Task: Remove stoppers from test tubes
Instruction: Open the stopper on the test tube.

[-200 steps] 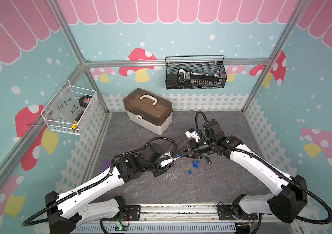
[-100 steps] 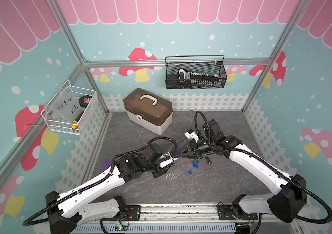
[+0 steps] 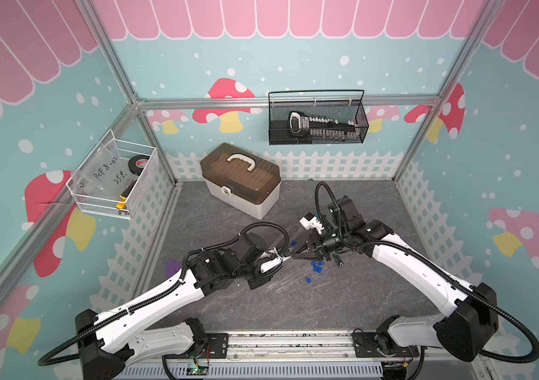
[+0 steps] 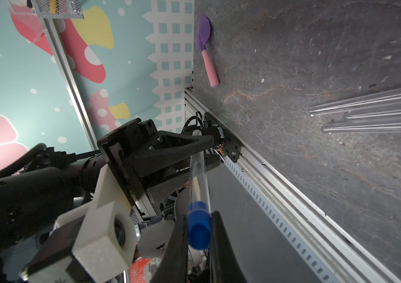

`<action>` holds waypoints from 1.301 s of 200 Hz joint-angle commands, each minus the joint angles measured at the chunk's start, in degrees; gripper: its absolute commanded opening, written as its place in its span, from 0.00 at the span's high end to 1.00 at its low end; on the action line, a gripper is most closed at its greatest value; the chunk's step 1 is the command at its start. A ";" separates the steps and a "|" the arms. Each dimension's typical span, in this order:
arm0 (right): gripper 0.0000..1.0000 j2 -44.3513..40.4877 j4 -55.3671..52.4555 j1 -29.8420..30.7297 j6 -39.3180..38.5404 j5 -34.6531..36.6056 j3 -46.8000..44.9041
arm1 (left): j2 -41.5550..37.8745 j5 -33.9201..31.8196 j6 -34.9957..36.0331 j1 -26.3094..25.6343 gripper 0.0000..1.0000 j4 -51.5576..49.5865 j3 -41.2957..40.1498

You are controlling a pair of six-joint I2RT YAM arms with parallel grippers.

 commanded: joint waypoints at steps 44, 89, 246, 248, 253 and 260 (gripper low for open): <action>0.77 1.00 0.53 0.46 -0.41 -0.16 1.45 | -0.24 0.94 0.98 0.30 1.00 -0.81 0.21; 0.78 2.06 0.76 0.46 -0.41 -0.16 2.05 | -0.61 0.48 1.61 0.04 1.00 -0.83 -0.29; 1.00 1.27 -7.27 -1.85 -7.42 -0.20 3.18 | -1.83 -1.33 1.56 -0.14 1.00 -0.37 -2.99; 1.00 1.22 -7.57 -2.06 -7.79 -0.29 3.13 | -1.85 -1.37 1.56 -0.14 1.00 -0.39 -3.07; 1.00 0.87 -8.31 -2.72 -8.54 -0.41 3.12 | -1.92 -1.51 1.56 -0.13 1.00 -0.39 -3.18; 1.00 0.43 -9.49 -3.60 -9.81 -0.60 3.11 | -1.94 -1.52 1.74 -0.12 1.00 -0.45 -3.34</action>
